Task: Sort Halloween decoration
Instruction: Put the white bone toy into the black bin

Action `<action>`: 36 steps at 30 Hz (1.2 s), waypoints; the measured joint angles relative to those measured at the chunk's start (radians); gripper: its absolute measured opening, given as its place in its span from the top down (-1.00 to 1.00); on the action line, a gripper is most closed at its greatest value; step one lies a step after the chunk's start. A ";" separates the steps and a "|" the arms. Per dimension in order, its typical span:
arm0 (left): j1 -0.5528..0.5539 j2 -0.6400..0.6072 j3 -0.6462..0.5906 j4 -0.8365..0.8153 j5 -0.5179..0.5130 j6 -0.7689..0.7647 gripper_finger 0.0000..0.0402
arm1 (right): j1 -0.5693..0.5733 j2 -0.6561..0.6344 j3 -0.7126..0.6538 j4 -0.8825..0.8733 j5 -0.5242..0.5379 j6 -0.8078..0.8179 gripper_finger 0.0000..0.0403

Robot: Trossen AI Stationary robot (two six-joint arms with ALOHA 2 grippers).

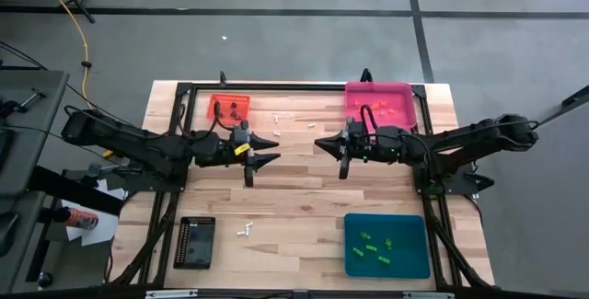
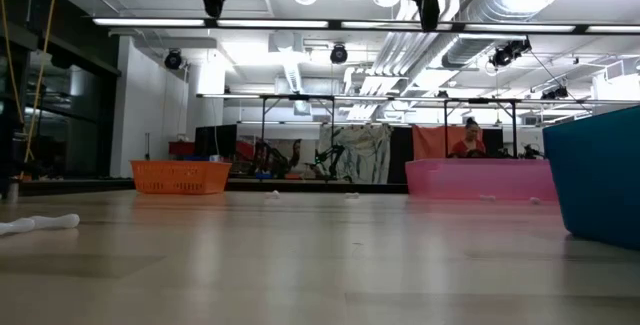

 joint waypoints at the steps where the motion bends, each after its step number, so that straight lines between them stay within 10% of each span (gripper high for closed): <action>1: 0.000 0.005 0.000 0.014 0.000 -0.018 0.29 | -0.002 0.000 0.001 -0.011 0.000 0.007 1.00; 12: 0.000 0.011 0.001 0.058 -0.014 -0.027 0.47 | -0.006 0.001 0.001 -0.068 -0.002 0.090 0.96; 26: -0.001 0.011 0.001 0.055 -0.015 -0.025 0.97 | -0.006 0.002 0.010 -0.182 -0.044 0.145 -0.05; 36: -0.001 0.011 0.001 0.052 0.016 -0.027 1.00 | -0.006 0.002 0.167 -0.263 -0.090 -0.035 -0.17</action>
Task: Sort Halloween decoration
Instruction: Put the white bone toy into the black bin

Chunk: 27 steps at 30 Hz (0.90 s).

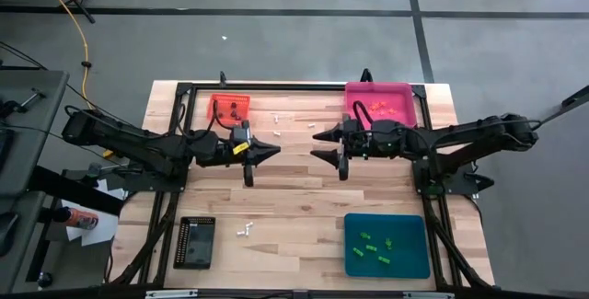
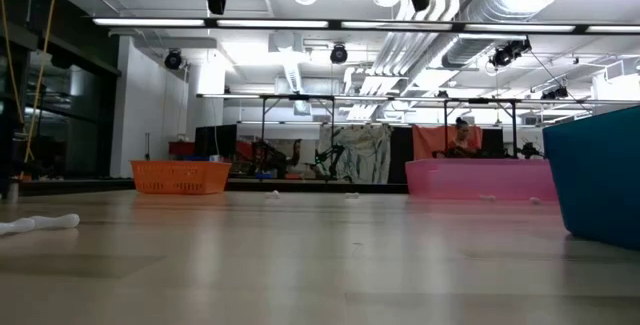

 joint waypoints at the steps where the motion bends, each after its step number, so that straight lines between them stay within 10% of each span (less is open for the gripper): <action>1: 0.000 0.000 0.000 -0.006 0.001 0.000 1.00 | 0.000 0.000 0.005 -0.002 0.000 0.000 -0.17; 12: 0.000 0.000 0.000 -0.053 0.001 -0.002 0.99 | 0.000 0.000 0.011 -0.019 0.020 0.042 -0.09; 21: 0.000 0.000 0.000 -0.053 0.003 0.076 0.98 | -0.004 0.000 0.011 -0.058 0.064 0.016 0.94; 27: 0.000 0.000 0.000 -0.048 0.003 0.086 0.98 | -0.006 0.000 0.011 -0.064 0.064 0.041 0.80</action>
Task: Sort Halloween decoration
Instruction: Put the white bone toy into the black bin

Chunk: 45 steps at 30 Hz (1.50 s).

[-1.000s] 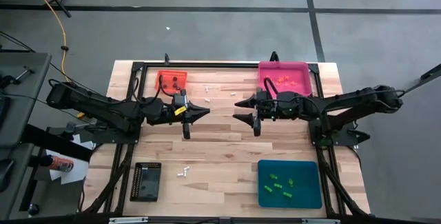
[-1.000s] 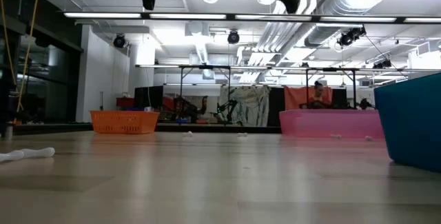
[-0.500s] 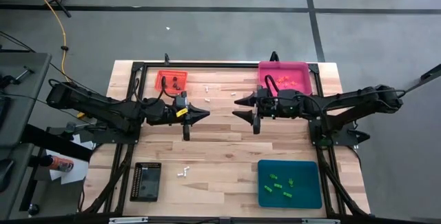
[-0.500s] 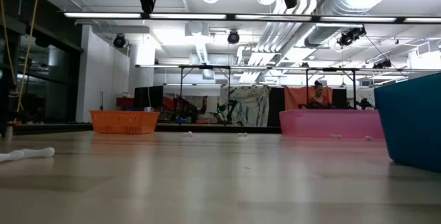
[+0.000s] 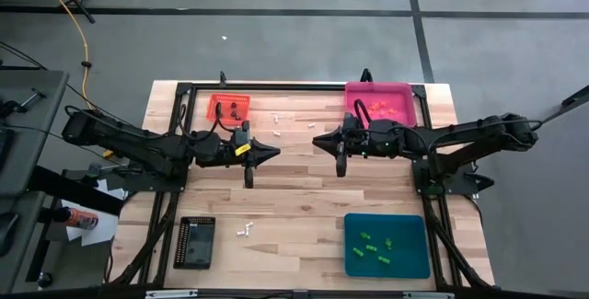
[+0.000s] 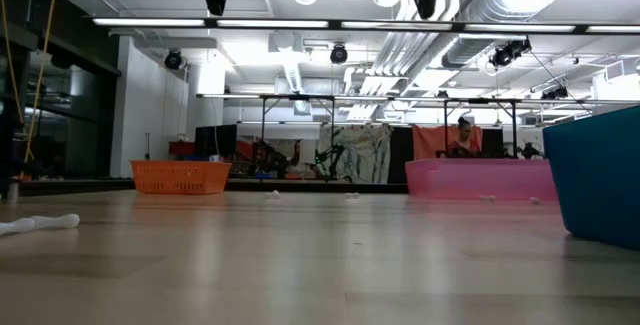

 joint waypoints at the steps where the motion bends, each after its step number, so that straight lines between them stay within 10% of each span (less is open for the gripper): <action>1: 0.000 0.000 0.000 0.000 0.000 0.000 0.98 | 0.000 0.000 0.000 -0.006 -0.001 -0.005 0.81; 19: 0.000 0.000 0.000 -0.001 -0.069 -0.059 0.98 | -0.024 0.000 0.000 -0.069 -0.018 0.039 0.95; 34: 0.001 0.000 0.000 -0.029 -0.118 0.053 0.98 | -0.303 0.003 -0.001 -1.250 0.188 0.902 0.04; 45: 0.001 0.000 0.000 -0.085 -0.125 0.054 0.98 | -0.439 0.124 -0.002 -1.308 0.182 1.060 -0.05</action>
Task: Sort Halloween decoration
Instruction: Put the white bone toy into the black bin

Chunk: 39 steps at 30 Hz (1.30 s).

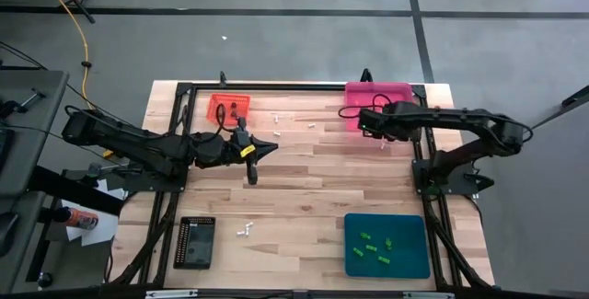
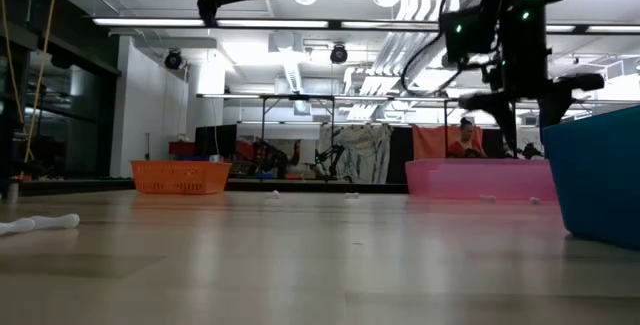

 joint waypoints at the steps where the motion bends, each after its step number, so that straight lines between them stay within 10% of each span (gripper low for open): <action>1: 0.000 0.000 0.000 -0.003 -0.002 0.000 0.98 | -0.010 0.022 0.000 0.001 -0.002 -0.001 -0.04; 10: 0.000 -0.003 0.000 -0.009 -0.025 0.000 0.98 | -0.075 0.178 0.000 -0.004 -0.072 -0.156 0.01; 25: 0.000 -0.055 0.001 -0.027 -0.125 0.023 0.98 | -0.146 -0.024 -0.237 0.237 -0.194 -0.097 0.01; 39: 0.000 -0.064 0.000 -0.028 -0.136 0.043 0.98 | -0.152 0.048 -0.247 0.381 -0.201 -0.045 0.01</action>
